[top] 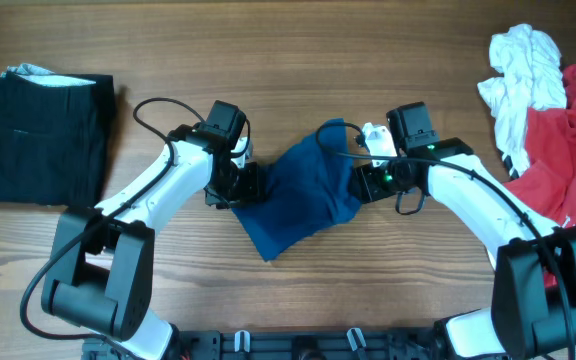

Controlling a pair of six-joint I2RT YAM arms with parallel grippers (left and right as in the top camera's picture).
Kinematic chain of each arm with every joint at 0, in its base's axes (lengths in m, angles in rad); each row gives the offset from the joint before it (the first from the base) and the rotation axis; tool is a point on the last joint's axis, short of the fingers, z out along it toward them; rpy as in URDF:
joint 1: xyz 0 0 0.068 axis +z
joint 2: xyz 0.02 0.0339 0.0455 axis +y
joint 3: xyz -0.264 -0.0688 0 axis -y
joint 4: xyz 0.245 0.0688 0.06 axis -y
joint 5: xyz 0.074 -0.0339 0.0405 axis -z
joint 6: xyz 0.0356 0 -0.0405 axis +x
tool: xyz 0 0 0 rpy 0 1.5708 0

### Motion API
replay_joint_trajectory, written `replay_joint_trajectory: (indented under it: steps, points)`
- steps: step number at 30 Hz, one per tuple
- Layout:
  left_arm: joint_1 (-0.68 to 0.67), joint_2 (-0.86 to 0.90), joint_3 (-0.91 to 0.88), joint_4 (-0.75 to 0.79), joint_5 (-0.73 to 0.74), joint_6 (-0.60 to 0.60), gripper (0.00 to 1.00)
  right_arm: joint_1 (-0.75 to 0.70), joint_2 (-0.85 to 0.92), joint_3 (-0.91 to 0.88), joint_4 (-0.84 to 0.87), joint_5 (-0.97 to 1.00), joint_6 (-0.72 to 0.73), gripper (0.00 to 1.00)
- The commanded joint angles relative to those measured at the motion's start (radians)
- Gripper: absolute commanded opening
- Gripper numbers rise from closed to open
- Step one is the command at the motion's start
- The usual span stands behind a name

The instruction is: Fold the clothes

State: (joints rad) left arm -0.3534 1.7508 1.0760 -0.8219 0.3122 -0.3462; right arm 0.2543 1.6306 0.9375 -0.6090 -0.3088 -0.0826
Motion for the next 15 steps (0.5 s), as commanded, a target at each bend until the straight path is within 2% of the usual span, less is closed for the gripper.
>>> replay_joint_trajectory:
  steps: [1, 3, 9, 11, 13, 15]
  points:
    - [-0.005, 0.006, -0.012, -0.003, -0.006, -0.006, 0.45, 0.023, 0.011, -0.004, 0.014, -0.045, 0.004, 0.59]
    - [-0.005, 0.006, -0.012, -0.004, -0.006, -0.006, 0.46, 0.023, 0.011, -0.004, 0.014, -0.045, 0.006, 0.57]
    - [-0.005, 0.006, -0.012, -0.004, -0.006, -0.006, 0.46, 0.023, 0.011, -0.004, 0.013, -0.044, 0.006, 0.04]
    - [-0.005, 0.006, -0.012, -0.004, -0.006, -0.006, 0.46, 0.021, 0.009, -0.003, 0.002, 0.011, 0.037, 0.04]
    - [-0.005, 0.006, -0.012, -0.004, -0.007, -0.006, 0.46, 0.001, -0.004, 0.001, -0.003, 0.129, 0.161, 0.04]
    - [-0.005, 0.006, -0.012, -0.004, -0.006, -0.006, 0.46, -0.048, -0.039, 0.011, 0.014, 0.156, 0.209, 0.04]
